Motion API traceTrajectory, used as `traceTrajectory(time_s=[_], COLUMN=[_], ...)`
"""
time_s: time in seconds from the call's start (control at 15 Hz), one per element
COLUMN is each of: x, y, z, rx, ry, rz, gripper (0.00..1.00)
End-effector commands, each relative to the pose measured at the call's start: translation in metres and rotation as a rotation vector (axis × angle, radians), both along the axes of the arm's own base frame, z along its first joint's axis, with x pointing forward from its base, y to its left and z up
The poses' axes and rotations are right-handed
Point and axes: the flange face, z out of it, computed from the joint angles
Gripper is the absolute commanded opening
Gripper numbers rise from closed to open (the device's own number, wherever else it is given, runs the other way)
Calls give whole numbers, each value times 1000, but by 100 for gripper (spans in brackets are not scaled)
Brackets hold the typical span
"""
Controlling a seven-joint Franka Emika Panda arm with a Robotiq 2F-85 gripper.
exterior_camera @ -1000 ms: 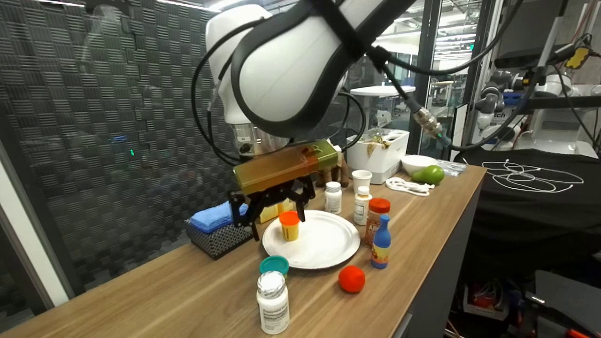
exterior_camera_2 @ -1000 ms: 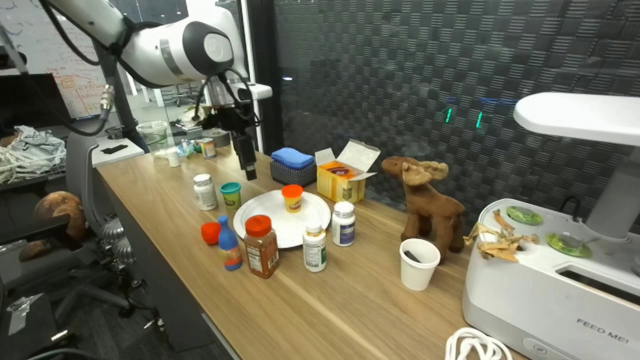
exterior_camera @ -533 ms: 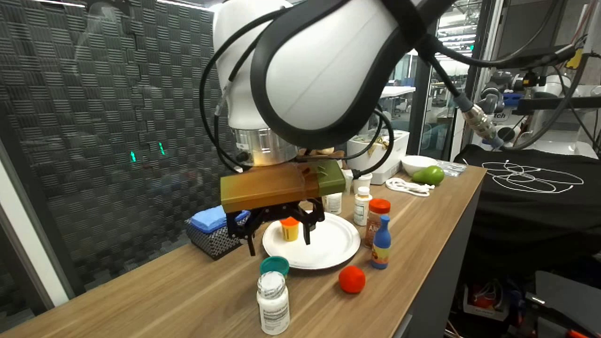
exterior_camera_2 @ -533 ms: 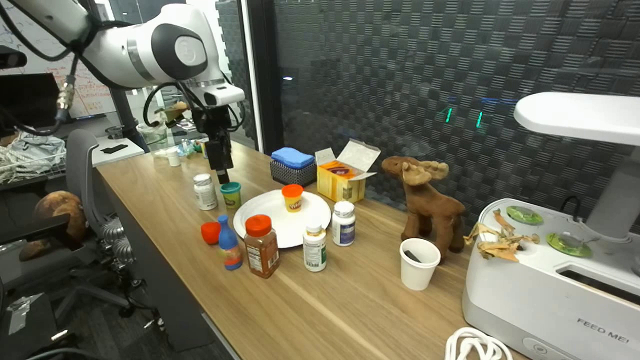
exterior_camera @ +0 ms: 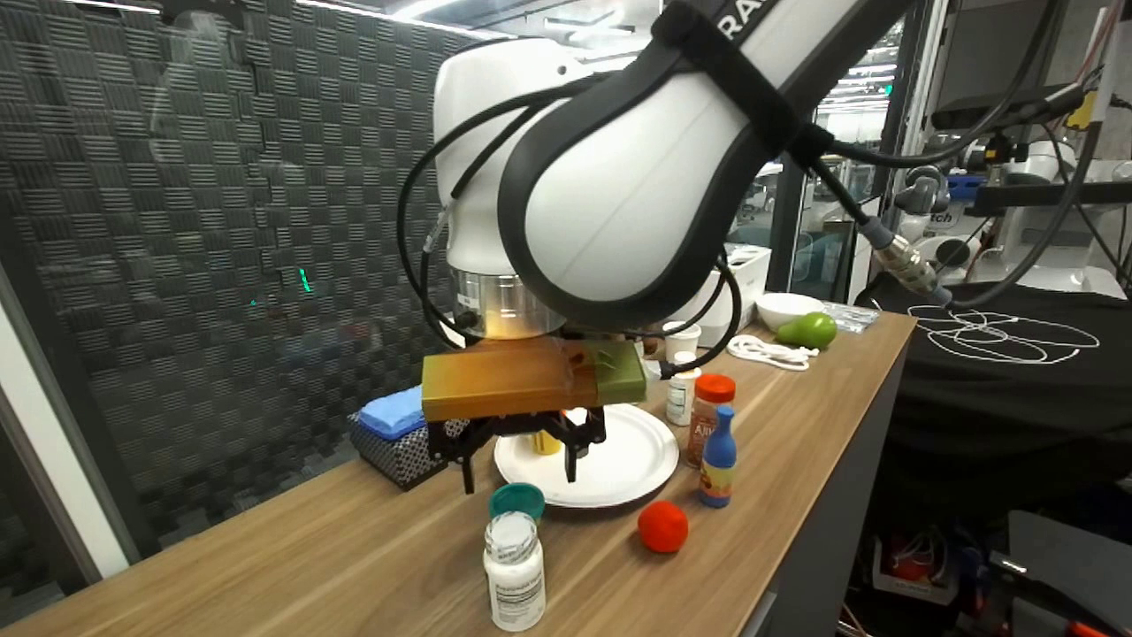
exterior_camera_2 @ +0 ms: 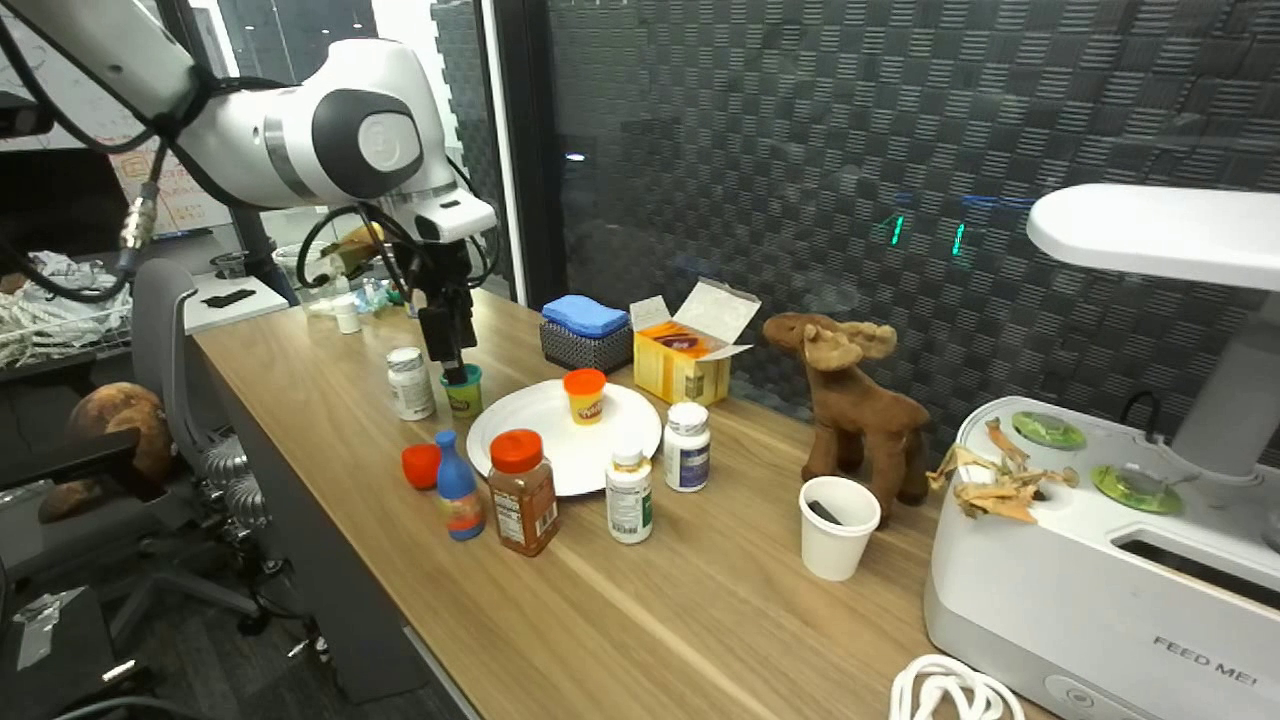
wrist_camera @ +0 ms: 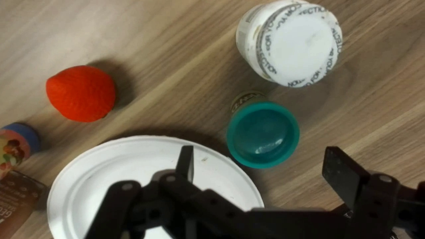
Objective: Put the bottles on the tray
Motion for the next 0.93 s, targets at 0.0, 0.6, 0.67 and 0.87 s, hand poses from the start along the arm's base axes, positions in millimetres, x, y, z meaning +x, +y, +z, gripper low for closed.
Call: traceTrajectory(time_s=[0.0,0.6,0.67,0.87], x=[4,10,10,8], y=[2,0,-1,1], z=[1,-14,-12,-4], rx=[63,108,106,96], ry=[-9,25,21,14], rz=[-25,-83,-83,-86], gripper=[100,74,68,43])
